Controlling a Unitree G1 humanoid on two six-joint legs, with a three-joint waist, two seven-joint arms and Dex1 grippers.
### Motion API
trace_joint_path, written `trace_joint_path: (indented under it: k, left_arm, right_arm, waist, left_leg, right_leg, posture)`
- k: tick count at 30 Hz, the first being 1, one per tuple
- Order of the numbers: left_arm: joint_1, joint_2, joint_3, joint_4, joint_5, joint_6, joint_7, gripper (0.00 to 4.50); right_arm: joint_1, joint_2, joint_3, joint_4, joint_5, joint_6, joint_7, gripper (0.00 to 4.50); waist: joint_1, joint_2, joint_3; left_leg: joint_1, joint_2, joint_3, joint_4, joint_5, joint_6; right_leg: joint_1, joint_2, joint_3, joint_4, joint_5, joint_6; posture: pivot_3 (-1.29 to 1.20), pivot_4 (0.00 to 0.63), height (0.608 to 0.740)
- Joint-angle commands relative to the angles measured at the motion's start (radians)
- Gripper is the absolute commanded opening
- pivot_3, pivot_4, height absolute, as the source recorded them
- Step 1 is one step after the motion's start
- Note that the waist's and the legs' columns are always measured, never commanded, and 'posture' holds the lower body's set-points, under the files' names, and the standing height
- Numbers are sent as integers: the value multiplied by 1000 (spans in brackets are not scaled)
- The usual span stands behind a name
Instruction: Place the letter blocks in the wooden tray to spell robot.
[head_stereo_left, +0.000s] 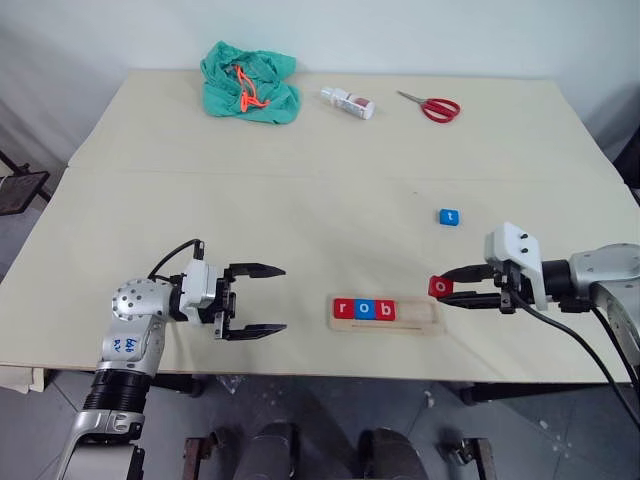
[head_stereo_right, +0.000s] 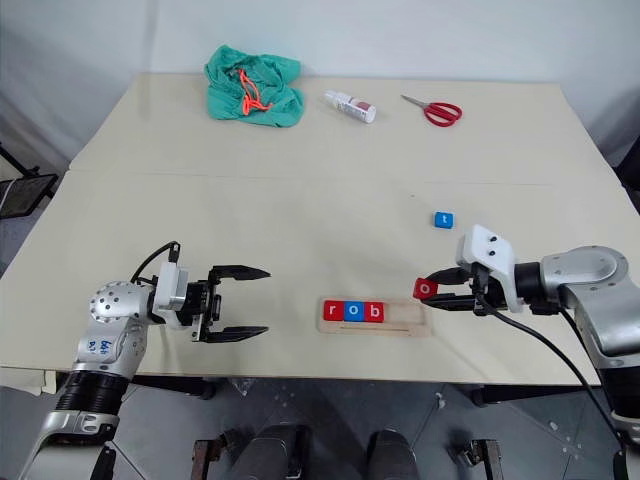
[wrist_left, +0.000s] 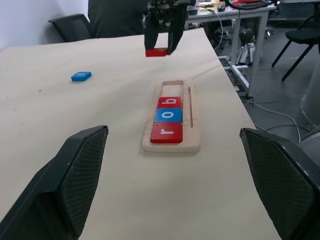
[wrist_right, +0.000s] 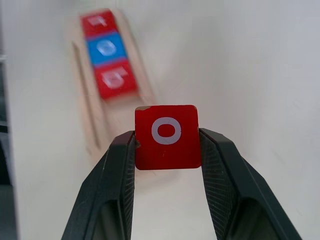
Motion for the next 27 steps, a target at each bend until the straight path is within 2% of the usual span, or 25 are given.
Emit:
trace_joint_path:
  k: [1, 9, 20, 27]
  left_arm:
    - [-7, -8, -2, -4, 0, -19, -4, 4500]
    - [6, -20, -9, -17, -1, -25, 5, 4500]
    - [24, -18, -4, -30, -1, -30, 22, 4500]
    - [18, -21, -8, -24, 0, -34, 25, 4500]
  right_arm:
    - [9, 24, 45, -48, -19, 3, -29, 1450]
    - [-42, 88, 128, -19, -61, -18, -56, 1450]
    - [-20, 74, 153, 13, -107, -72, -27, 1450]
    - [-16, 80, 132, 9, -98, -82, -28, 3895]
  waist:
    - [4, 0, 0]
    - [9, 0, 0]
    - [11, 0, 0]
    - [10, 0, 0]
  left_leg:
    - [0, 0, 0, 0, 0, 0]
    - [0, 0, 0, 0, 0, 0]
    - [0, 0, 0, 0, 0, 0]
    - [0, 0, 0, 0, 0, 0]
  right_leg:
    - [0, 0, 0, 0, 0, 0]
    - [0, 0, 0, 0, 0, 0]
    - [0, 0, 0, 0, 0, 0]
    - [0, 0, 0, 0, 0, 0]
  posture:
    - [0, 150, 740]
    - [0, 150, 740]
    - [0, 150, 740]
    - [0, 150, 740]
